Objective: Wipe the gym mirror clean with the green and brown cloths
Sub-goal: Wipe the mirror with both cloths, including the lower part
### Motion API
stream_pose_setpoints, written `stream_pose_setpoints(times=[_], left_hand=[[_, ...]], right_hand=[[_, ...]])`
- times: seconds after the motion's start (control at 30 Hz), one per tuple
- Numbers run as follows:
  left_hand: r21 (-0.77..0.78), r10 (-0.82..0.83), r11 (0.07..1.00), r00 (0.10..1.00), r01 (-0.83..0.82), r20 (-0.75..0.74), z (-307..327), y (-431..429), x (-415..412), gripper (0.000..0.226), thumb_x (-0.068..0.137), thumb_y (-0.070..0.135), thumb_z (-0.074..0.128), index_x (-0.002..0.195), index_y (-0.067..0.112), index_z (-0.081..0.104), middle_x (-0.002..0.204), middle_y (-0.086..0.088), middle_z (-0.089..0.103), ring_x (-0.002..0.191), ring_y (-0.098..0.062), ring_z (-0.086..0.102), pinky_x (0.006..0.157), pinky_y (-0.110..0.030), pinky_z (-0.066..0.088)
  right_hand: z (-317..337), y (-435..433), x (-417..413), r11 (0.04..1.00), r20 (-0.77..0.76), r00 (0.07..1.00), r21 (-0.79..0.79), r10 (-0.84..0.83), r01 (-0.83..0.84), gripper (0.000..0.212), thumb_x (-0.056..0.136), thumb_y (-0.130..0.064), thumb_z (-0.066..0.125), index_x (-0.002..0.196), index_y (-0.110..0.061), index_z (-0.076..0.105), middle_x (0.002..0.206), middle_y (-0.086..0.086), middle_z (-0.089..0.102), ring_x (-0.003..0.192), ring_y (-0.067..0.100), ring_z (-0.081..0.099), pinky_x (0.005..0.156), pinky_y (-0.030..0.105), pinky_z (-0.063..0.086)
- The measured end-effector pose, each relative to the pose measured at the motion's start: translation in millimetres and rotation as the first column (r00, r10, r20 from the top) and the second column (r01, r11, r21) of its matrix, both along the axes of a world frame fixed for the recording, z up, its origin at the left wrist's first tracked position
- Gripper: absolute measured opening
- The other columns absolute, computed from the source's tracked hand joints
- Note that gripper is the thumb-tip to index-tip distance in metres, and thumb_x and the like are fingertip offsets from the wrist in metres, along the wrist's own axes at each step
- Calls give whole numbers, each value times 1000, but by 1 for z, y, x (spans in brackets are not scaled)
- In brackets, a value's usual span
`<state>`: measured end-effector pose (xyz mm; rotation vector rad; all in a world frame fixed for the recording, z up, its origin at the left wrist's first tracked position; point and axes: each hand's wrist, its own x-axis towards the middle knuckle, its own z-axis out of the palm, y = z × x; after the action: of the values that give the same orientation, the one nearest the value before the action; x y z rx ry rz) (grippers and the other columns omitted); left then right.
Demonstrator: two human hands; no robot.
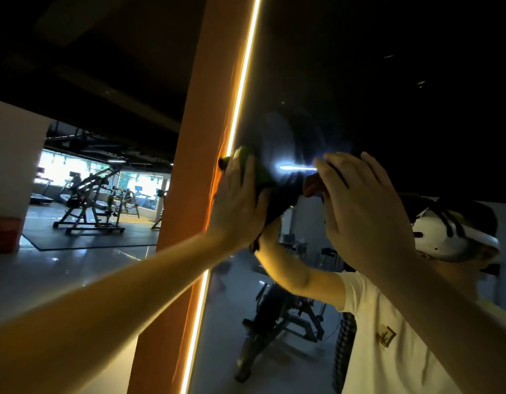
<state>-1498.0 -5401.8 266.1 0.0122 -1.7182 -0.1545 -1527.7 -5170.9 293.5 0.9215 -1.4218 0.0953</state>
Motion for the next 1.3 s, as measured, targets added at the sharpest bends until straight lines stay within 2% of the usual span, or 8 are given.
stream_pose_setpoints(times=[0.17, 0.33, 0.47, 0.67, 0.8, 1.0, 1.17, 1.3], left_hand=[[51, -69, 996, 996, 72, -49, 81, 34, -17, 76, 102, 54, 21, 166, 14, 8, 173, -12, 3, 159, -32, 1, 129, -51, 10], [-51, -65, 997, 997, 63, -48, -35, -3, -18, 69, 108, 43, 23, 164, 5, 9, 173, -15, 5, 160, -31, 7, 123, -60, 24], [-246, 144, 963, 982, -111, 121, -124, -32, 17, 67, 111, 47, 19, 165, 9, 9, 173, -15, 5, 160, -32, 5, 120, -63, 32], [-130, 151, 982, 983, -137, 101, 21, -15, -5, 73, 108, 51, 3, 164, 7, 16, 171, -21, -5, 159, -37, -4, 130, -51, 6], [73, 1, 997, 999, 2, -41, 69, 8, -19, 77, 104, 52, 15, 163, 2, 19, 168, -27, 16, 156, -43, 13, 128, -53, 16], [-83, -52, 995, 999, 52, -1, -78, -27, -10, 68, 107, 38, 24, 163, 2, 13, 172, -18, 8, 160, -33, 10, 120, -60, 28], [-223, 57, 975, 986, -21, 159, -218, -43, 18, 61, 111, 33, 25, 165, 8, 10, 173, -14, 6, 159, -37, 13, 117, -64, 31], [-257, 116, 963, 983, -77, 140, -170, -46, 17, 59, 113, 36, 20, 163, 5, 16, 171, -19, 14, 159, -35, 11, 121, -64, 25]], right_hand=[[-4, 1, 0, 996, 0, 998, -61, 60, -60, 60, 92, -15, 57, 147, 4, 43, 144, 25, 55, 137, 41, 51, 118, 60, 35], [-8, 0, -1, 999, -9, 1000, -34, 20, -20, 56, 91, -15, 57, 143, 2, 49, 145, 23, 54, 139, 40, 49, 118, 61, 34], [-8, -1, -1, 1000, -11, 1000, -14, -17, 17, 56, 91, -16, 58, 143, 2, 49, 146, 24, 53, 139, 41, 48, 118, 61, 34], [-14, -9, 2, 1000, 6, 1000, 9, -18, 18, 55, 93, -17, 52, 144, 2, 49, 148, 23, 51, 142, 39, 44, 121, 57, 30], [-19, -6, 0, 1000, 13, 1000, 16, 11, -12, 53, 96, -20, 45, 145, 1, 48, 149, 23, 50, 142, 40, 45, 122, 55, 29], [-36, 0, 3, 998, 24, 1000, 67, 8, -10, 56, 94, -17, 54, 146, 1, 48, 150, 22, 49, 143, 38, 43, 121, 57, 29], [-47, -4, 2, 997, 49, 999, 81, -16, 12, 54, 98, -24, 38, 146, -1, 48, 150, 20, 50, 142, 38, 44, 121, 57, 29], [-46, -4, 2, 995, 64, 997, 91, -36, 30, 55, 98, -26, 35, 147, -3, 47, 150, 19, 49, 143, 37, 43, 122, 56, 27]])
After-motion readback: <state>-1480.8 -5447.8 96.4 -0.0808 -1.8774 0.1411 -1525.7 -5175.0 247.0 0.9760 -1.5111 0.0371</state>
